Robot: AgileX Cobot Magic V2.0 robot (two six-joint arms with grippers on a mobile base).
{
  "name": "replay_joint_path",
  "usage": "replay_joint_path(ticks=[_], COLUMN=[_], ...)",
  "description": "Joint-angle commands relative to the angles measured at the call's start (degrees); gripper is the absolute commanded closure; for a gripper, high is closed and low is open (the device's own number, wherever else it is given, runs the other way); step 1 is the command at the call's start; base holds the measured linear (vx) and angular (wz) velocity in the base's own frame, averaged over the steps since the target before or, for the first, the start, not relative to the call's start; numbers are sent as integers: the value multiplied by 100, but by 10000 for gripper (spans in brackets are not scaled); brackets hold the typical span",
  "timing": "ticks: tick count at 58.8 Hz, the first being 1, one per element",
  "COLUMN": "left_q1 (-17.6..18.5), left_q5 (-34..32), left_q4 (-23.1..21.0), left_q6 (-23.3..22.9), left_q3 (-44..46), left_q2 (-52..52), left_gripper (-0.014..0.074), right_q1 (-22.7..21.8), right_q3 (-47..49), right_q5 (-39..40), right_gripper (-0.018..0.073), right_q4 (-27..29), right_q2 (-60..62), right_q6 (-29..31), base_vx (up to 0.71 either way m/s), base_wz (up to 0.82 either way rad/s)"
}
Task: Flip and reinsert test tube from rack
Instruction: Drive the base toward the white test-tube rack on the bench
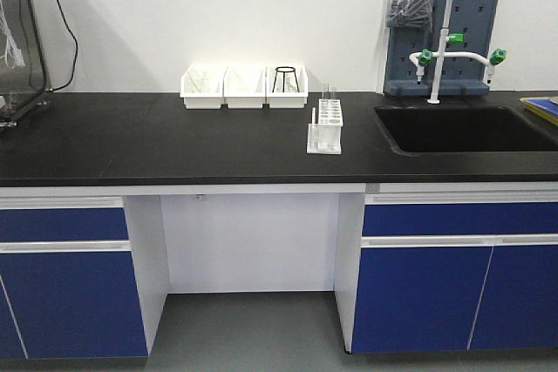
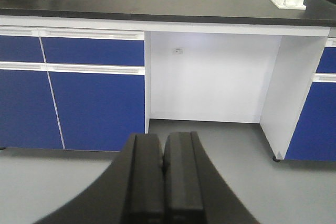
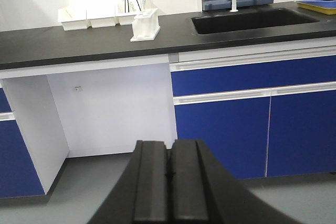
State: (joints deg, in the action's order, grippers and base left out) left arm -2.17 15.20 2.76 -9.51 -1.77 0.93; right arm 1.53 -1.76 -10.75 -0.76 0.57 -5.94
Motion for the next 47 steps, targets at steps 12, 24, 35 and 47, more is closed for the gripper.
replay_joint_path(ticks=[12,24,35,47], left_q1=[20,20,20,20], left_q5=[-487,-487,-487,-487], left_q4=[-26,-26,-26,-26], left_q6=[-2,-2,-2,-2], left_q3=[-12,-12,-12,-12], left_q2=[62,62,62,62], left_gripper=[603,603,603,603], right_q1=[-30,-30,-30,-30], right_q3=[-4,-4,-4,-4], right_q5=[495,495,495,495], right_gripper=[571,571,571,571], right_q4=[-10,-10,-10,-10], right_q2=[63,63,63,63], right_q6=[41,41,41,41], base_vx=[0,0,1,12], base_wz=[0,0,1,0])
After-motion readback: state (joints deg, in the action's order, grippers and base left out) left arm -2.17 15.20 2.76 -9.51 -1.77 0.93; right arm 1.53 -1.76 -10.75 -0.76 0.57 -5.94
